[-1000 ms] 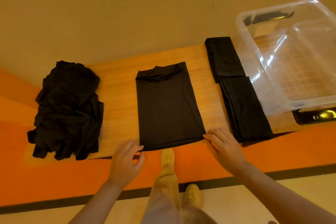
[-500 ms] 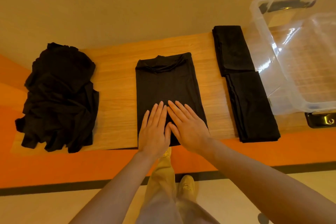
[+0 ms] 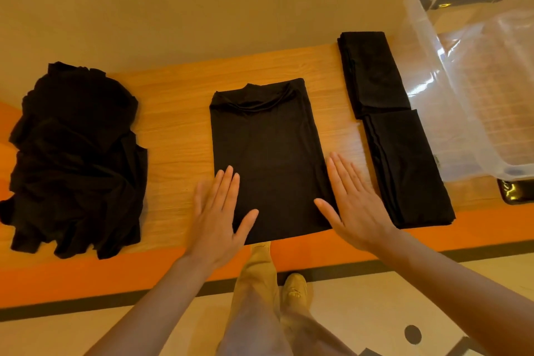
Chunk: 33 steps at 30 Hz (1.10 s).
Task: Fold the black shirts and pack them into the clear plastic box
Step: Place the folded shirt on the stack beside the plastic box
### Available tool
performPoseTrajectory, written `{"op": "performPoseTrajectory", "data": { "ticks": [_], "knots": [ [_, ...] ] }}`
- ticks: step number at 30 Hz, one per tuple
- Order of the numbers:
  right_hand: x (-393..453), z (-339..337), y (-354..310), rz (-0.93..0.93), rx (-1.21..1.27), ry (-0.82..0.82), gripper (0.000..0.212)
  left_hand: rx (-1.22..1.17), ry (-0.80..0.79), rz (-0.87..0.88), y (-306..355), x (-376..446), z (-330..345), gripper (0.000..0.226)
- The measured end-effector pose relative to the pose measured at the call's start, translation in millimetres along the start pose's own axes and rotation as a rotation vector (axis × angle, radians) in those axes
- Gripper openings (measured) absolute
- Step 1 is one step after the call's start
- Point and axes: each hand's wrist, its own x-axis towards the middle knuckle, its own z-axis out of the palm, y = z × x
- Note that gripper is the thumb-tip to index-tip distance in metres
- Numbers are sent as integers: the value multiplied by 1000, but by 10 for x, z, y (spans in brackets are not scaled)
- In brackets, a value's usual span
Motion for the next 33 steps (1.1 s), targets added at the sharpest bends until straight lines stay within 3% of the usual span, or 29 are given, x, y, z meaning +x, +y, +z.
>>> {"op": "performPoseTrajectory", "data": {
  "ticks": [3,6,19,23,27,33],
  "knots": [
    [287,-83,-244,-97,41,64,69,-89,81,52,113,348,-106,63],
    [711,-17,-532,-201,42,31,61,-98,61,134,238,803,-114,52],
    [873,-61,-135,85,-20,27,70,64,21,-21,-563,961,-142,81],
    [1122,-167,-397,-78,47,148,53,18,138,107,-394,1162,-277,57],
    [1517,-99,-522,-215,46,142,41,-87,197,309,-262,1460,-236,35],
    [1886,-60,-361,-163,-14,149,49,-82,148,275,-411,1767,-228,62]
  ]
}}
